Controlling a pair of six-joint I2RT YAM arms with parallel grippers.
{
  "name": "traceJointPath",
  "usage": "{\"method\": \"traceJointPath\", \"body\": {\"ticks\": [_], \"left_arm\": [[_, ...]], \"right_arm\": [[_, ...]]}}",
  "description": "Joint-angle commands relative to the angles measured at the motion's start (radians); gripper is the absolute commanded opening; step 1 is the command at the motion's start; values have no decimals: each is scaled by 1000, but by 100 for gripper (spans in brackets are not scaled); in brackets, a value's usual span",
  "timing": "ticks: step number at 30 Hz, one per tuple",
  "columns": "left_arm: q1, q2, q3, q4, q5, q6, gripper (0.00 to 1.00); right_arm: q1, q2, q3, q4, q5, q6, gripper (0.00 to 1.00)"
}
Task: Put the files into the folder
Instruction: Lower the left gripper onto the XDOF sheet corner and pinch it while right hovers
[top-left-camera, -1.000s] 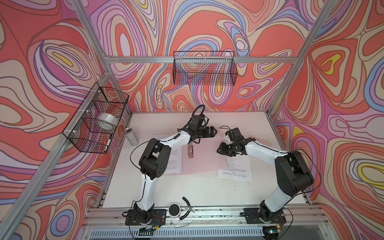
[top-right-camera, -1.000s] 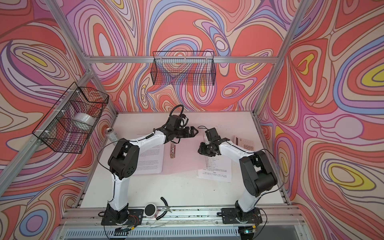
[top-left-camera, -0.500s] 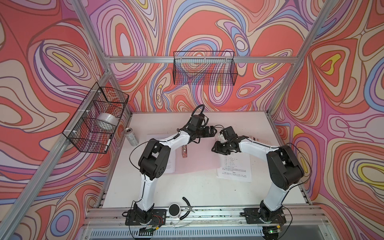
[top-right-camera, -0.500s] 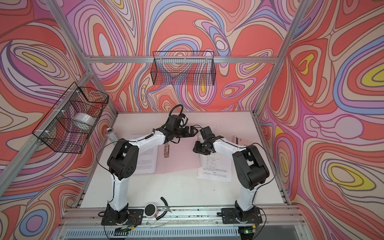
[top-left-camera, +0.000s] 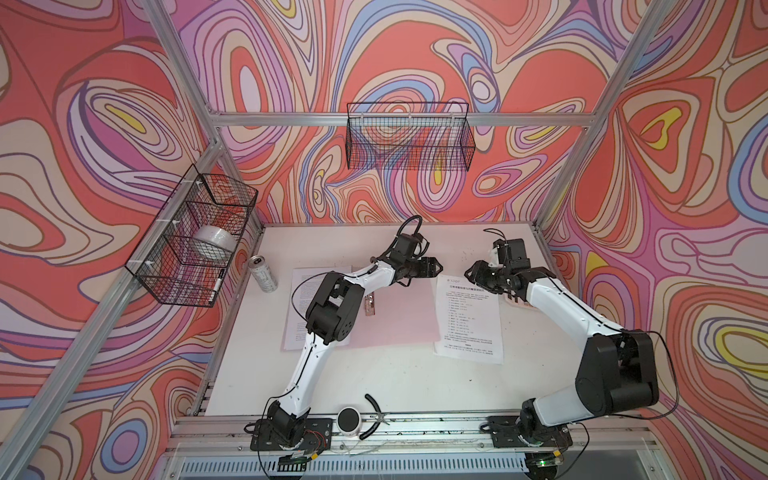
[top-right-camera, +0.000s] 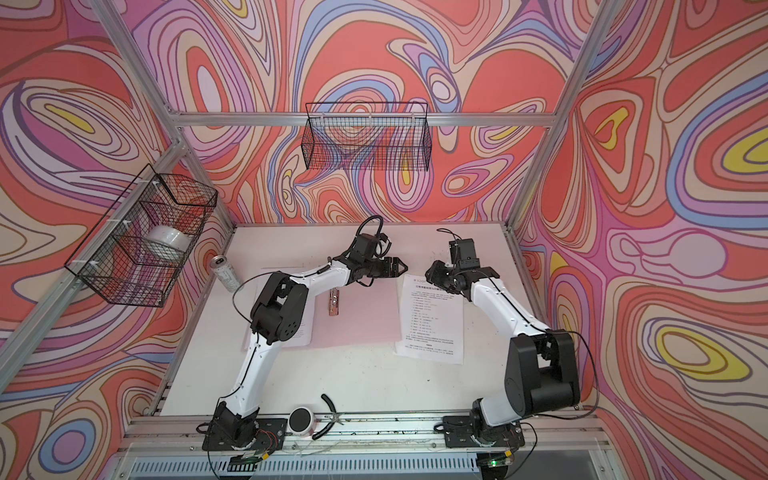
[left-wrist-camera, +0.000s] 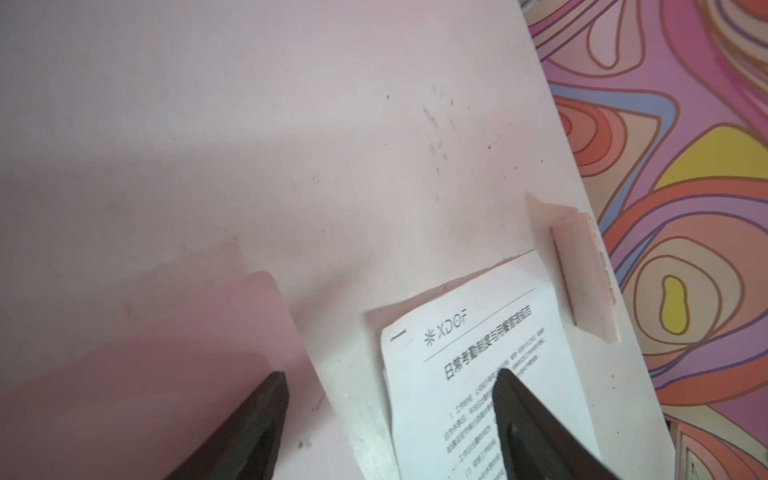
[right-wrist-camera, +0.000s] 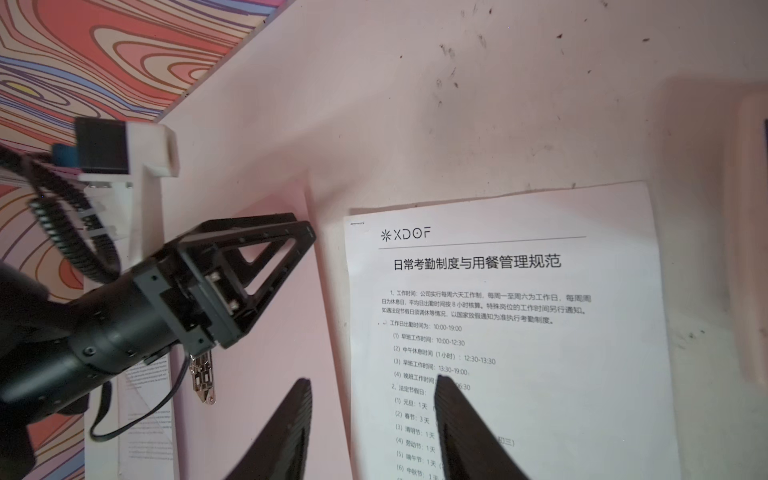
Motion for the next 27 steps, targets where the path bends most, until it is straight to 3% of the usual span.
{"method": "traceJointPath", "body": {"ticks": [1,10,14,19,21,27], "left_arm": [[-6,20,32,38,39,-2,73],[-7,95,53,86,71,-49,62],[-10,129,78,96,94,-73,51],[-22,152,97,84,109,-79,46],[-26,157,97,81,113,-82,38],[-27,149,87,59,117,-78,33]], "right_arm": [[1,-30,-15,-14,-21,-4,50],[1,-40,-34,-2,-40,3,47],[1,-44,-36,-6,-41,0,47],[1,-46,-40,-2,-42,-2,46],[0,-42,-46,4,-50,-2,46],[0,-24,-53,18,-68,3,46]]}}
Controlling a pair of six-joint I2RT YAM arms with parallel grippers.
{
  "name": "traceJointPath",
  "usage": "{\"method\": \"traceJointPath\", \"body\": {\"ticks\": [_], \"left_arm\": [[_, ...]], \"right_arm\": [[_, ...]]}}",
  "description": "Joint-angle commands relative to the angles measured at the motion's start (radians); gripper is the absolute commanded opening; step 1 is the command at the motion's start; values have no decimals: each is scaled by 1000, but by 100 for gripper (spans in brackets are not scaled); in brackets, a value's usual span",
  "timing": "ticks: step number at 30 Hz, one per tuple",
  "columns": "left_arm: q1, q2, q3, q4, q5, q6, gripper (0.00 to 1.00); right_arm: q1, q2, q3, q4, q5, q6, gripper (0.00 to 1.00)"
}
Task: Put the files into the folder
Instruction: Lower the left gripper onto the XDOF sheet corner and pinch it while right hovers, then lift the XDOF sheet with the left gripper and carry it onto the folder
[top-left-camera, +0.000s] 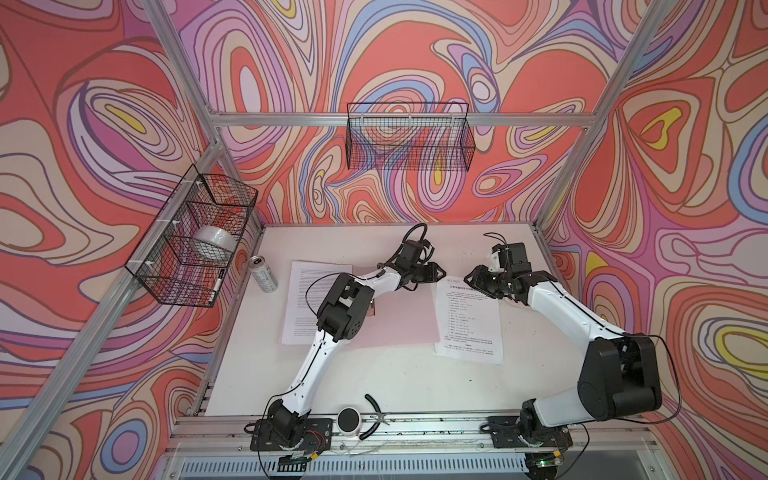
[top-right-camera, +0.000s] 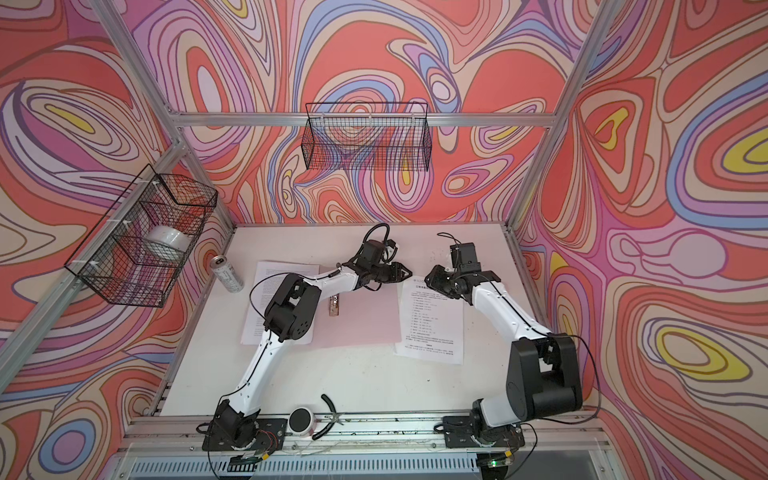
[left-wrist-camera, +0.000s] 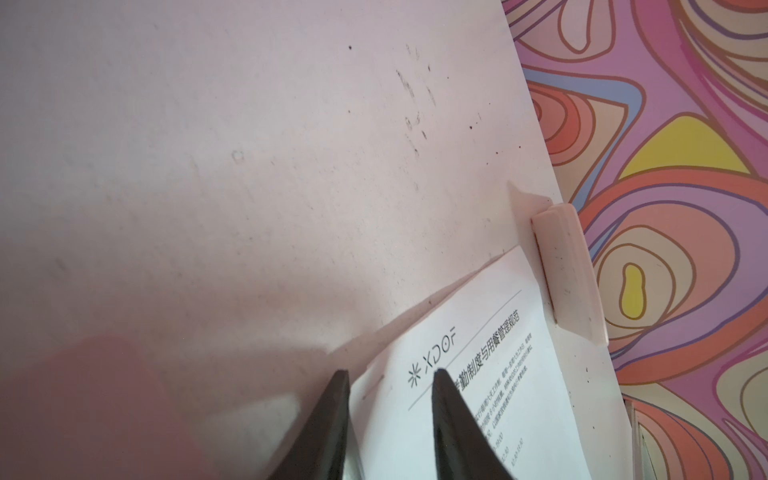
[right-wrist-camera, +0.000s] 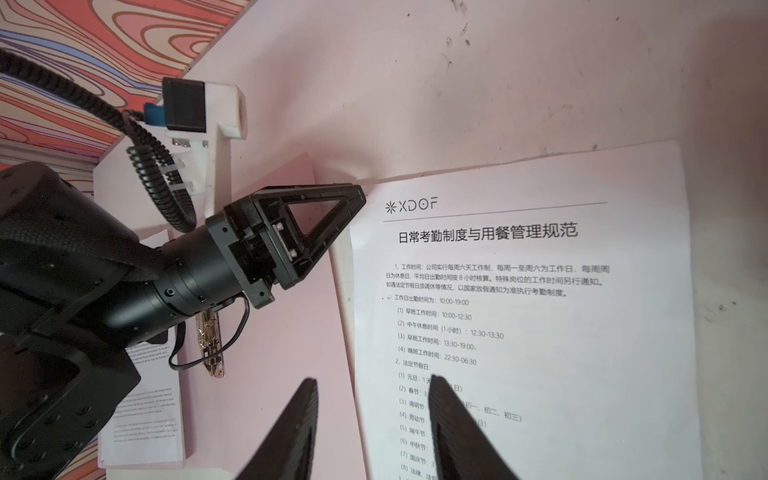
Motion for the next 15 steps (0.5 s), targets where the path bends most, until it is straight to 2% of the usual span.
{"method": "traceJointPath", "body": {"ticks": [1,3,4,6,10,15], "left_arm": [[-5,26,3,-48,10,-4,33],[-5,26,0,-53,16,-5,30],[-5,25,-4,-50,17,-7,24],[-5,20,-11,-47,17,-9,20],[-6,2,-20,-36,27,-25,0],[-41,-59,-28,14,80,-74,0]], "right_arm": [[0,0,-13,26,-17,0,46],[0,1,-13,29,-19,-1,45],[0,1,-14,30,-17,0,45],[0,-1,-15,29,-12,-1,45],[-1,-16,-15,21,-3,0,45],[-4,-56,-5,4,18,0,45]]}}
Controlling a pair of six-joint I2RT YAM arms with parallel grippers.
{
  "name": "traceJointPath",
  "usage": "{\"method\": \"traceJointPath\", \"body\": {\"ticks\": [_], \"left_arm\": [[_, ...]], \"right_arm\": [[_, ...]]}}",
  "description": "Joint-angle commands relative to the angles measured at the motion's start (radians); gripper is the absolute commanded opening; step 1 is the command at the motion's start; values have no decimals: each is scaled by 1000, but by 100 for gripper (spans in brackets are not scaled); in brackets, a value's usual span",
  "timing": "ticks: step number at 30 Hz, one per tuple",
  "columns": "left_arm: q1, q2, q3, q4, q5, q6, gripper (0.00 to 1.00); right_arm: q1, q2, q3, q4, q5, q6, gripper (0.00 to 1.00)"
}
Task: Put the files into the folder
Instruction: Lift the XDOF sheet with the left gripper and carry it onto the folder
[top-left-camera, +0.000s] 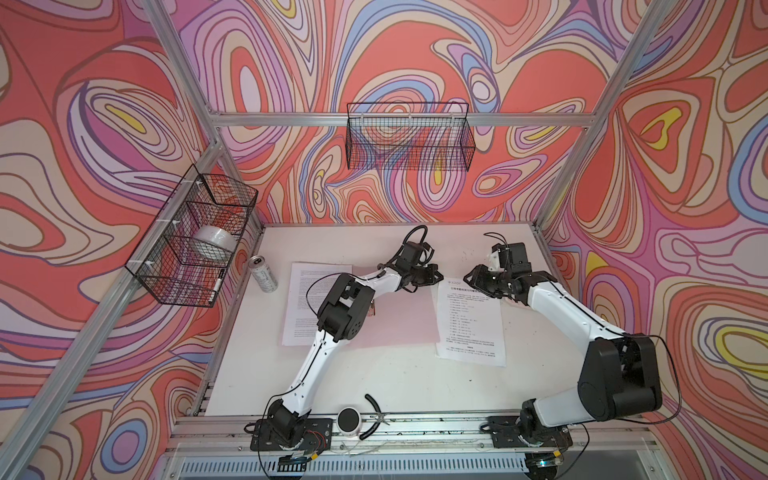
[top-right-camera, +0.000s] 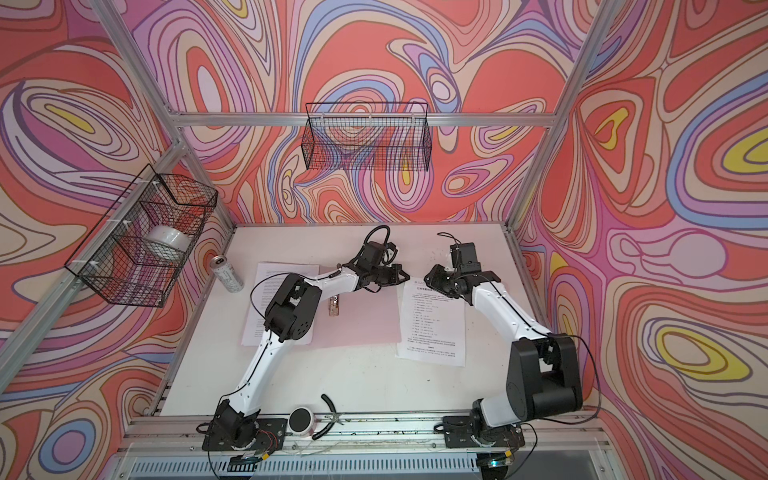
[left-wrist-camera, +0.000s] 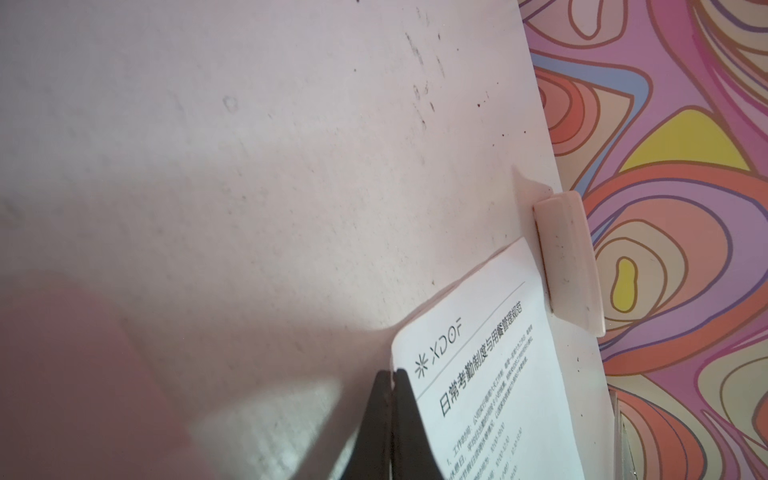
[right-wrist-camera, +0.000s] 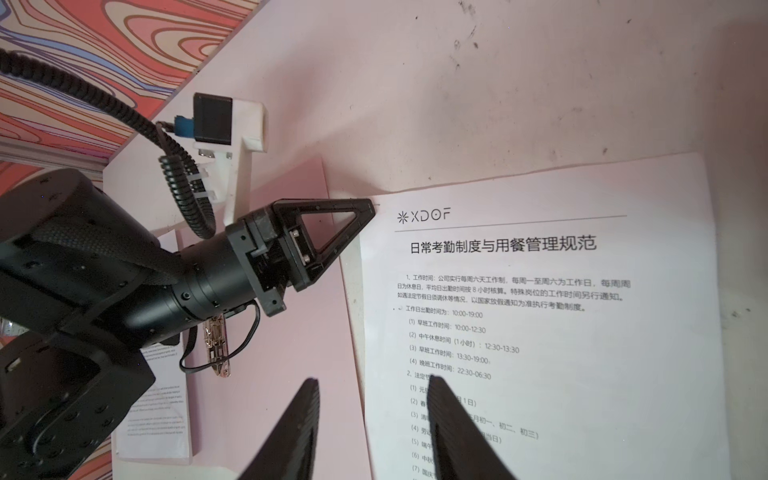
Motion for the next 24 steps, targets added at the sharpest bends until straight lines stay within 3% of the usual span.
{"method": "traceJointPath", "body": {"ticks": [1,12,20,24], "left_arm": [[-47,-78,-20,31,50,-36,0],[-200,-430,-222,17,8,-27,0],[-205,-702,-324,-77,5,-2,0],[-167,-806,-338,-155,-24,42,0]], "right_arm": [[-5,-57,0,-15,25,-1,45],[-12,-185,72,-88,65,-11,45],[-12,-271,149,-153,64,-19,45],[-11,-279,173,-156,40,-16,44]]}}
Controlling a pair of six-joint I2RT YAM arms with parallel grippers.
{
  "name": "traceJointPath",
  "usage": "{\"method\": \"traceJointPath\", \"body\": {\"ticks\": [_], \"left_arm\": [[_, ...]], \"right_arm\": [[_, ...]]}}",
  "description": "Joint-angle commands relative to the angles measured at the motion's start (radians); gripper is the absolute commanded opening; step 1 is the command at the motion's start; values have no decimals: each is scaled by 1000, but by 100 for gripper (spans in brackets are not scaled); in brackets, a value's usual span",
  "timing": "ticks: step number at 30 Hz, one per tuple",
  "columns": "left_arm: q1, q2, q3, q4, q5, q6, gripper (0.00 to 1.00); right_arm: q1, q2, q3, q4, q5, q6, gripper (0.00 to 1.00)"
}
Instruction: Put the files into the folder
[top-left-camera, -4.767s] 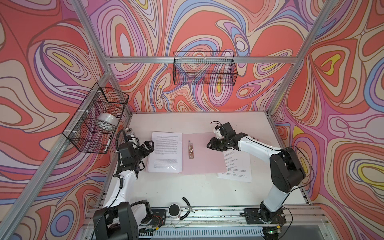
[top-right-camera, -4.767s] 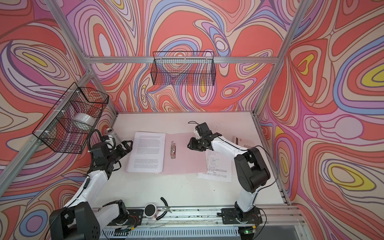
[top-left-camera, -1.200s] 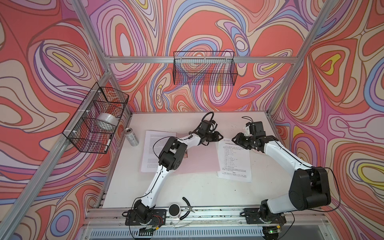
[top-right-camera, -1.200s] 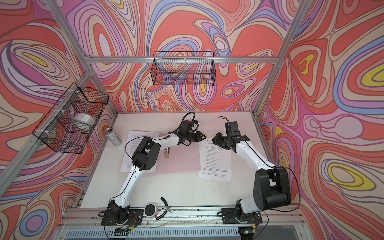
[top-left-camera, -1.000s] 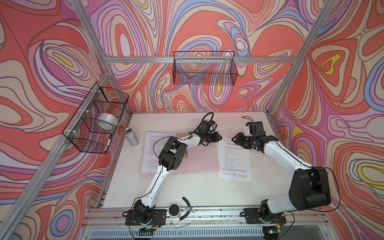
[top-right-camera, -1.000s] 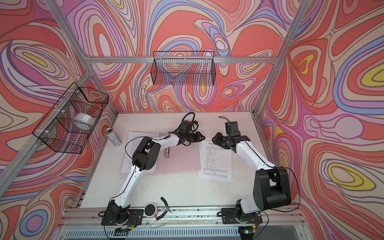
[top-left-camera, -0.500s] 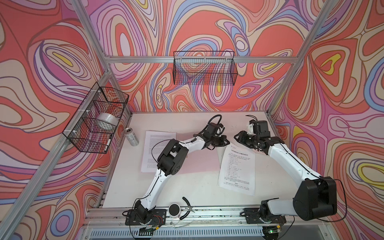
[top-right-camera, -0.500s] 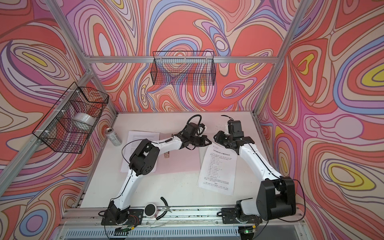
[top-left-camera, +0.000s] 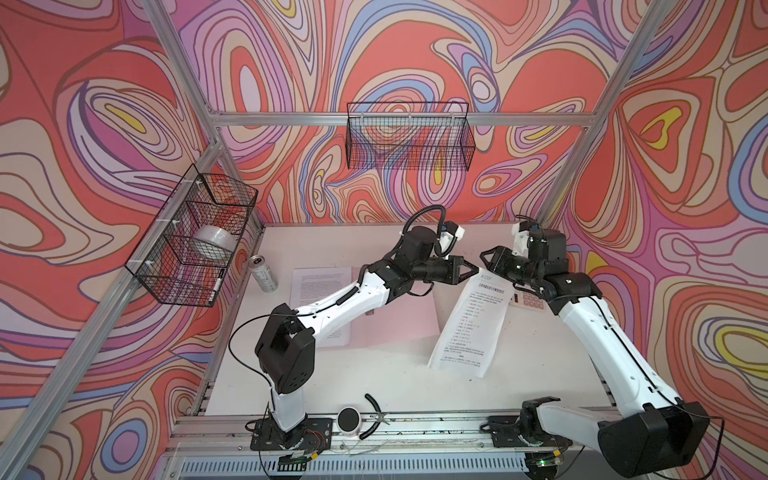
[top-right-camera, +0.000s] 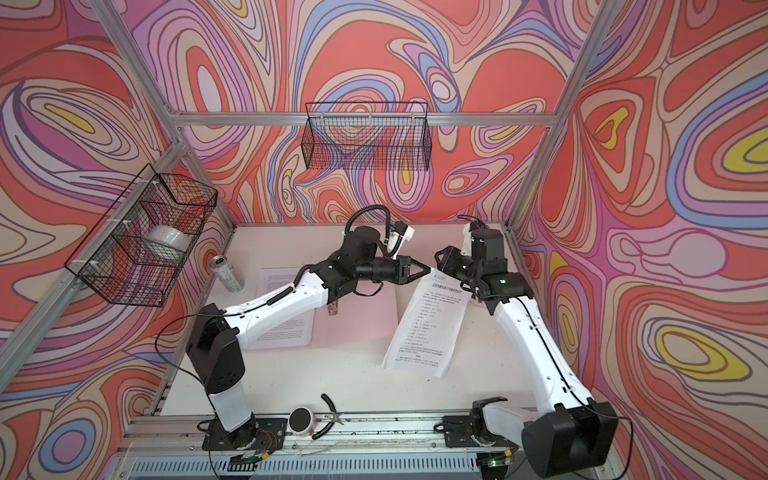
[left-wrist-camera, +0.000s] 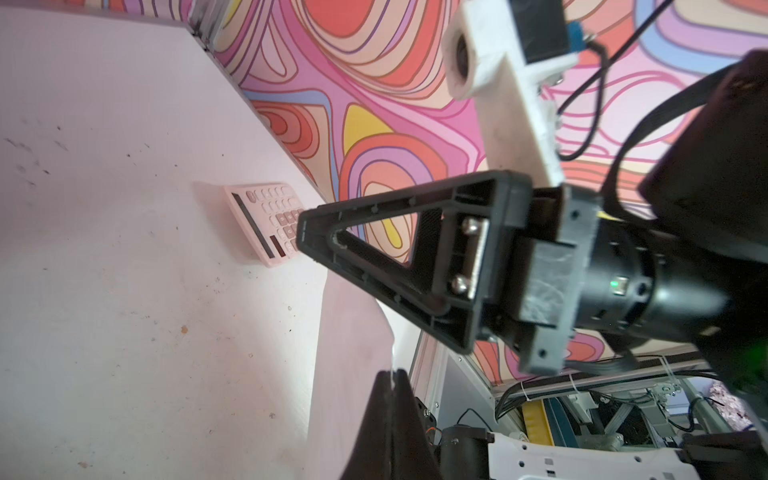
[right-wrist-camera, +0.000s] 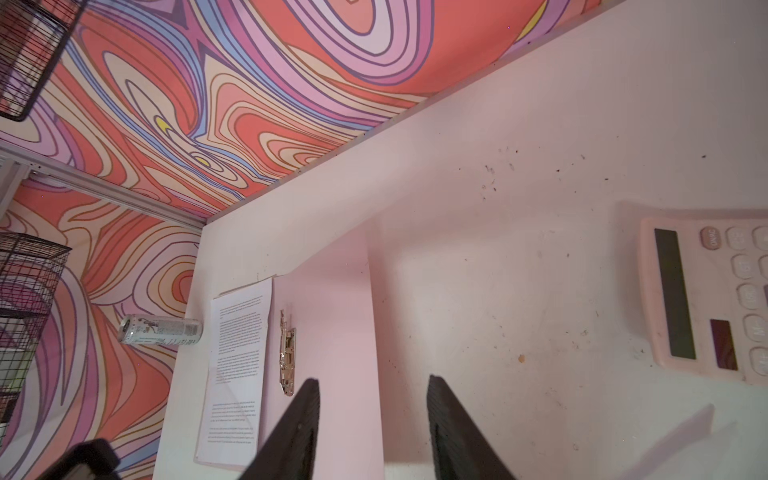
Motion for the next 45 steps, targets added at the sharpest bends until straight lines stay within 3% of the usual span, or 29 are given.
{"method": "traceJointPath", "body": {"ticks": [1,7,21,25,45], "left_arm": [[49,-82,-35,-96,-40,62,0],[229,-90,-128,-33,-33,78,0],[476,229,-72,109,129,105,0],[511,288,-33,60,153,162,0],[583,420,-25,-102,34,311,0]], "right_arm": [[-5,-4,26,-22,-24,-13,44],[-4,67,9,34,-122,-14,45],[32,247,-95,144,-233,-12,46],[53,274,-163,191,-261,-9,53],[88,393,-251,238,-254,-37,53]]}}
